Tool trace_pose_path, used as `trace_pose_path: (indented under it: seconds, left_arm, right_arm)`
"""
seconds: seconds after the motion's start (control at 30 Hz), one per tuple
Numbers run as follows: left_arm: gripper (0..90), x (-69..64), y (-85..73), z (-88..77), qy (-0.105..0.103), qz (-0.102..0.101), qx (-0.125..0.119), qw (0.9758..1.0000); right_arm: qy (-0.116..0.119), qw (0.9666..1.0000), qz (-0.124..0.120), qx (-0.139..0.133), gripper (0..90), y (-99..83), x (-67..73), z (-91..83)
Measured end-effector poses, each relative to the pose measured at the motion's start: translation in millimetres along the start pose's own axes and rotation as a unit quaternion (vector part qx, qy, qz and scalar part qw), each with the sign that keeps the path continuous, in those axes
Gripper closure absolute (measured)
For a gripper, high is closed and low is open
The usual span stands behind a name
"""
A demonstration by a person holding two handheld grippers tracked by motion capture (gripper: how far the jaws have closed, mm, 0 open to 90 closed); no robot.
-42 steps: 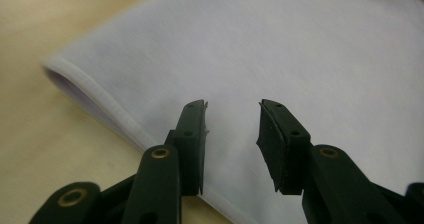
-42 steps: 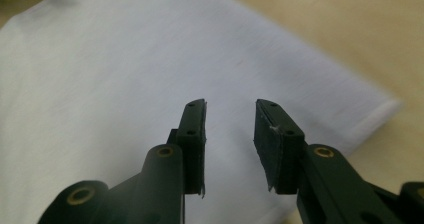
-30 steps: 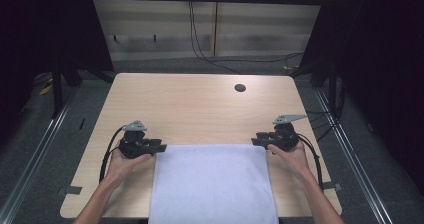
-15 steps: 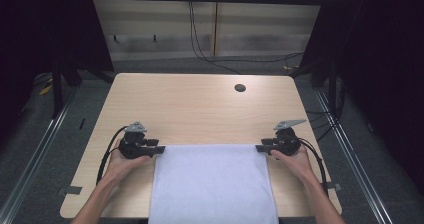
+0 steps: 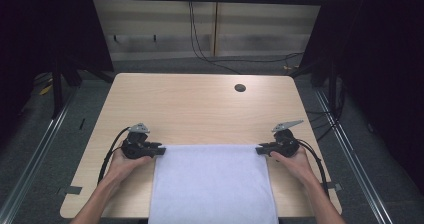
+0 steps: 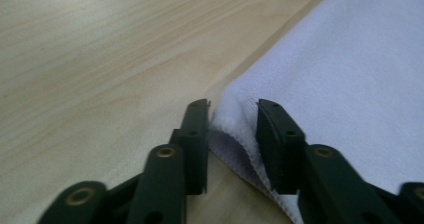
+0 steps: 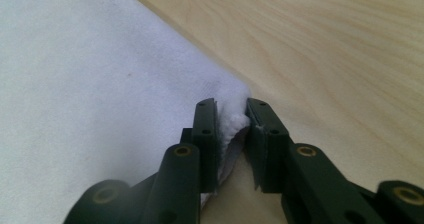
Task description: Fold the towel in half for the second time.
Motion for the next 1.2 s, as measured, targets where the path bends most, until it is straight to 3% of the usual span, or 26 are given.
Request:
trace_pose_path:
  seconds: [0.1,0.17,0.27,0.4,0.5,0.83,1.2]
  left_arm:
    - [84.4,-5.4,-2.2,-3.6,-0.013,-0.002,0.000,0.9999]
    - [86.1,-8.5,-2.9,-5.9,-0.017,0.002,0.006,0.9998]
    - [86.4,-5.7,1.1,-9.6,-0.014,-0.009,-0.002,0.9999]
    - [86.7,3.1,18.4,-20.7,-0.006,-0.024,-0.035,0.9991]
    - [86.8,8.5,30.8,-24.8,0.003,-0.022,-0.044,0.9988]
    - [86.7,18.6,82.6,-40.8,0.018,-0.009,-0.083,0.9964]
    - [86.7,31.5,126.2,-39.4,0.035,-0.006,-0.114,0.9929]
  right_arm:
    - [0.008,1.0000,0.003,-0.002,81.5,0.3,2.6,-0.5]
    - [0.010,0.9999,0.009,-0.009,83.0,2.6,3.0,-2.3]
    - [0.016,0.9995,0.017,-0.020,84.2,8.0,3.2,-6.2]
    - [0.010,0.9989,0.015,-0.043,85.0,25.9,1.9,-15.2]
    - [0.008,0.9977,0.015,-0.066,85.1,42.7,0.1,-21.8]
    - [-0.014,0.9950,0.012,-0.098,85.3,82.4,-16.4,-43.7]
    - [-0.033,0.9914,0.024,-0.124,85.7,110.5,-38.8,-59.1]
Point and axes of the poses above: each handheld gripper's, and its own axes: z roughly forward along the jaws, y roughly out of its top, x roughly to its left, the point moved 10 cm from there along z, roughly forward along the jaws, and after that the axes turned 2 degrees about z, right-handed, at the moved point
